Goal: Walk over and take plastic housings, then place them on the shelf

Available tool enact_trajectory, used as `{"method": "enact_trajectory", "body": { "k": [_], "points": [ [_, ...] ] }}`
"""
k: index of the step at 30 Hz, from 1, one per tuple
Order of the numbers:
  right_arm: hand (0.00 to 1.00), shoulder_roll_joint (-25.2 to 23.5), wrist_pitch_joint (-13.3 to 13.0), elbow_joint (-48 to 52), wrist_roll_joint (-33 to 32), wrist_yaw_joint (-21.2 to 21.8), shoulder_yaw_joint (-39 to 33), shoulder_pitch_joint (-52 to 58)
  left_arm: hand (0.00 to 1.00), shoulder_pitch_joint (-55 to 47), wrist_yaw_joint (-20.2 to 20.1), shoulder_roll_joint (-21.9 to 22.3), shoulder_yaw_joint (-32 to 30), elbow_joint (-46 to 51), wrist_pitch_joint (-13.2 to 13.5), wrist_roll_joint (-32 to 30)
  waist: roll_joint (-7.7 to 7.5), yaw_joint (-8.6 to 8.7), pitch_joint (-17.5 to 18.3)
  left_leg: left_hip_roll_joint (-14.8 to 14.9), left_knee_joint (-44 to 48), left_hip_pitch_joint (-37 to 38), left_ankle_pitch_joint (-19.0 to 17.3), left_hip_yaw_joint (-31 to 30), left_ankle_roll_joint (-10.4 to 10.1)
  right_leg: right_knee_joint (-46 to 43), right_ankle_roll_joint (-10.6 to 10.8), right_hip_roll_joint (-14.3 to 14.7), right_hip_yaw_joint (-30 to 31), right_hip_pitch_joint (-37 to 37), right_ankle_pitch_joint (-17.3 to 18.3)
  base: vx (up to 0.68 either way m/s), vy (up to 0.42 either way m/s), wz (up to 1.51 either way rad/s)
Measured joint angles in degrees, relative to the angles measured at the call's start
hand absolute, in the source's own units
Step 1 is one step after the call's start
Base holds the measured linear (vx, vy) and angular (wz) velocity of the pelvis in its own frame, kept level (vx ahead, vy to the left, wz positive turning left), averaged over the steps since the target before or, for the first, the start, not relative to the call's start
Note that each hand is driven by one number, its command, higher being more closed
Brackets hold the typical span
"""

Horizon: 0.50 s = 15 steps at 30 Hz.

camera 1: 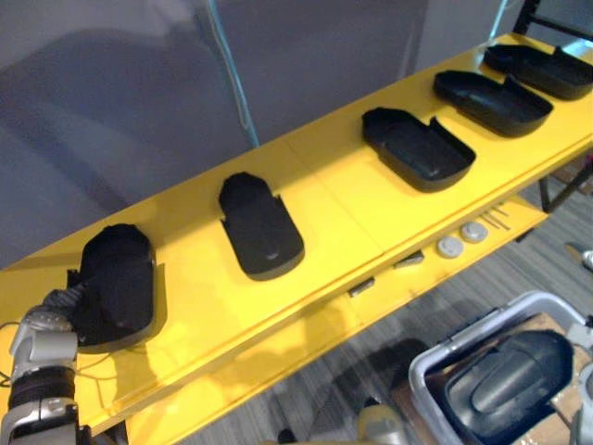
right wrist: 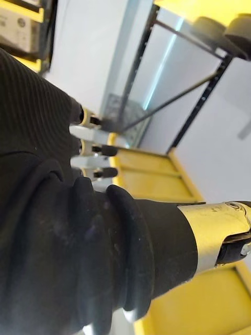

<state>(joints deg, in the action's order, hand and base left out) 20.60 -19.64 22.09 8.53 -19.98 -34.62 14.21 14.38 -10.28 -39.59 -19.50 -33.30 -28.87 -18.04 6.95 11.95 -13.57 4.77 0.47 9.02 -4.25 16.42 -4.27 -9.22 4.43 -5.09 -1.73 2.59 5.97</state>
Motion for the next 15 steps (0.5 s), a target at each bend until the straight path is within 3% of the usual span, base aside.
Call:
{"method": "enact_trajectory", "body": {
  "k": [4, 5, 15],
  "points": [
    [0.0, 0.0, 0.0, 0.0, 0.0, 0.0, 0.0, 0.0, 1.0, 0.0, 0.4, 0.0, 0.0, 0.0, 0.0, 0.2, -0.31, 0.03, -0.3, 0.0, 0.0, 0.1, 0.0, -0.1, 0.0, 0.2, 0.0, 0.0, -0.1, 0.3, 0.0, 0.0, 0.0, 0.0],
    [0.0, 0.0, 0.0, 0.0, 0.0, 0.0, 0.0, 0.0, 0.0, 0.0, 0.5, 0.0, 0.0, 0.0, 0.0, 0.2, -0.44, 0.05, -0.4, 0.0, 0.0, 0.3, 0.0, -0.1, 0.0, 0.3, 0.0, 0.0, -0.1, 0.5, 0.0, 0.0, 0.0, 0.0],
    [0.0, 0.0, 0.0, 0.0, 0.0, -0.1, 0.0, 0.2, 0.0, -1.1, 3.1, 1.6, -0.3, -1.7, 1.2, 2.0, -0.61, 0.18, -0.9, 0.0, 0.0, 0.8, 0.0, -0.3, 0.0, 0.8, 0.2, -0.1, -0.9, 1.6, -0.1, 0.0, -0.003, 0.02]
  ]
}}
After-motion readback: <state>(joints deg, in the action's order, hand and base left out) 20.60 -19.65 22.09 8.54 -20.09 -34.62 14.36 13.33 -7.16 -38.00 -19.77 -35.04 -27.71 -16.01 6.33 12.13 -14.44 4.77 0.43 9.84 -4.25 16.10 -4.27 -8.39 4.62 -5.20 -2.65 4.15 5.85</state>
